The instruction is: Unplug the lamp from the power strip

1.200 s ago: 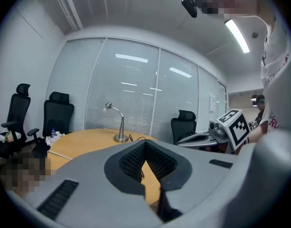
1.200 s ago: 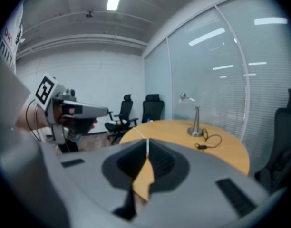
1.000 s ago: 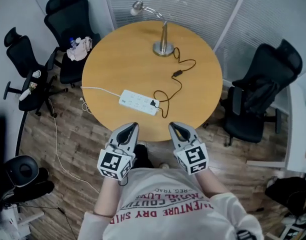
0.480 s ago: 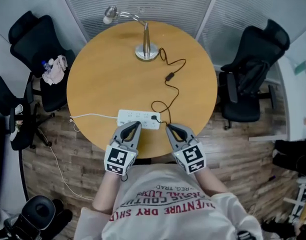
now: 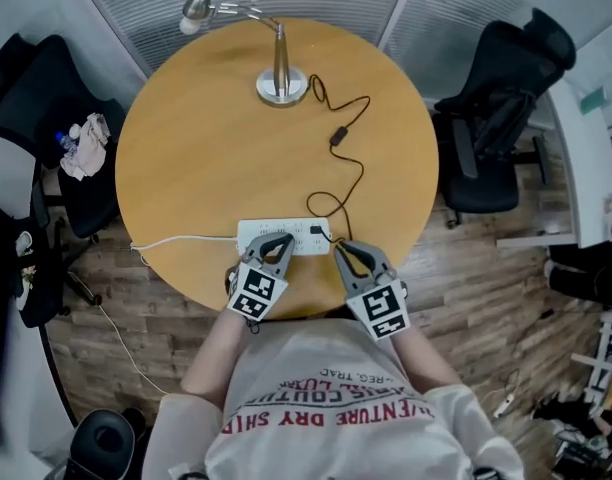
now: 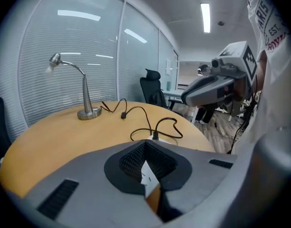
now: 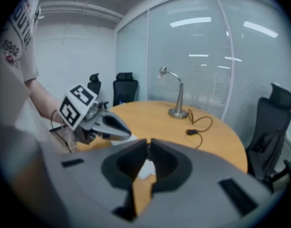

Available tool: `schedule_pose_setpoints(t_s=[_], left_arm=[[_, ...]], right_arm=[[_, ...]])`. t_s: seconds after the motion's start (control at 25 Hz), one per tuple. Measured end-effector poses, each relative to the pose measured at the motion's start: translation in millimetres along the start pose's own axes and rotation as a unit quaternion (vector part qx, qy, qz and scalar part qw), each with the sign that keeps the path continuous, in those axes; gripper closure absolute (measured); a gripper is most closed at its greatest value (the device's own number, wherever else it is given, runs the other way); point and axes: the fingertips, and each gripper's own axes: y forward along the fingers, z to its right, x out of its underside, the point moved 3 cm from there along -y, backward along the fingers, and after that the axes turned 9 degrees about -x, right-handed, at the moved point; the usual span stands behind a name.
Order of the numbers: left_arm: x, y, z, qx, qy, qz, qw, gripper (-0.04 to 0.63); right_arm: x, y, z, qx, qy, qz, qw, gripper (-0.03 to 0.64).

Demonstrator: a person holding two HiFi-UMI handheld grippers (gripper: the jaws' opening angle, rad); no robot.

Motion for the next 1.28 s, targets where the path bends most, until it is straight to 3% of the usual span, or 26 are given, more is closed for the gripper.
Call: schedule_pose_setpoints(t_s=[0.16, 0.28, 0.6, 0.76, 0.88, 1.0, 1.16, 1.28], left_arm=[[27, 26, 4, 0.023, 0.018, -0.069, 0.9972, 0.569], [37, 35, 3, 0.029, 0.024, -0.105, 0.9938, 0.569], [40, 40, 8, 0.056, 0.036, -0.138, 0.9882, 0.568], [41, 42, 11, 0.057, 0.035, -0.140, 0.9879, 0.568], [41, 42, 11, 0.059, 0.035, -0.140, 0.9878, 0.568], [42, 42, 10, 0.059, 0.034, -0.141, 0.9877, 0.568], [42, 42, 11, 0.059, 0.035, -0.141, 0.9876, 0.568], [42, 44, 11, 0.062, 0.036, -0.142, 0.9873, 0.569]], right_arm=[[10, 13, 1, -0.007, 0.018, -0.027, 0.999, 0.578], [14, 24, 2, -0.023, 0.023, -0.047, 0.998, 0.472], [28, 64, 10, -0.064, -0.025, -0.132, 0.989, 0.430], [43, 84, 17, -0.084, -0.083, -0.209, 0.971, 0.431], [50, 95, 17, -0.102, -0.123, -0.254, 0.954, 0.475], [56, 104, 17, -0.118, -0.137, -0.286, 0.941, 0.523], [59, 107, 16, -0.142, -0.142, -0.313, 0.928, 0.523], [63, 113, 19, -0.154, -0.165, -0.342, 0.912, 0.525]])
